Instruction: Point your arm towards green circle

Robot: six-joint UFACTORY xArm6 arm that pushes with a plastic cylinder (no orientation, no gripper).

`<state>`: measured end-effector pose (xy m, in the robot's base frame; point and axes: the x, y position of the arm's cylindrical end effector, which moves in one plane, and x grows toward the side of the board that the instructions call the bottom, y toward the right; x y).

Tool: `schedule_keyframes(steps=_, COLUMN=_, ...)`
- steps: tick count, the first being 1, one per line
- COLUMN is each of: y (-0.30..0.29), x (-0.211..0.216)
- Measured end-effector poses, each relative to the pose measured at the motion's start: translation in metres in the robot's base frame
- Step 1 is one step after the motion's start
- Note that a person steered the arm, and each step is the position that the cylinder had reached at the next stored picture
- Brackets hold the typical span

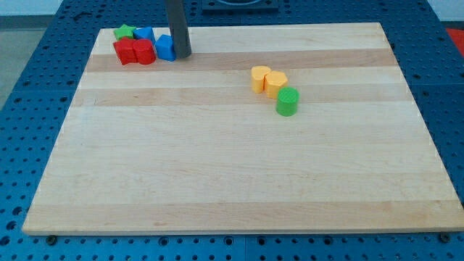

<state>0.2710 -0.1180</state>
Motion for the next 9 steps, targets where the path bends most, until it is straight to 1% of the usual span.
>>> schedule_keyframes(steps=2, y=-0.015, x=0.000)
schedule_keyframes(steps=3, y=0.002, x=0.002)
schedule_keyframes(steps=4, y=0.061, x=0.002)
schedule_keyframes(steps=5, y=0.133, x=0.003)
schedule_keyframes(steps=6, y=0.220, x=0.012)
schedule_keyframes(steps=7, y=0.297, x=0.069)
schedule_keyframes(steps=8, y=0.322, x=0.155)
schedule_keyframes(steps=9, y=0.292, x=0.176)
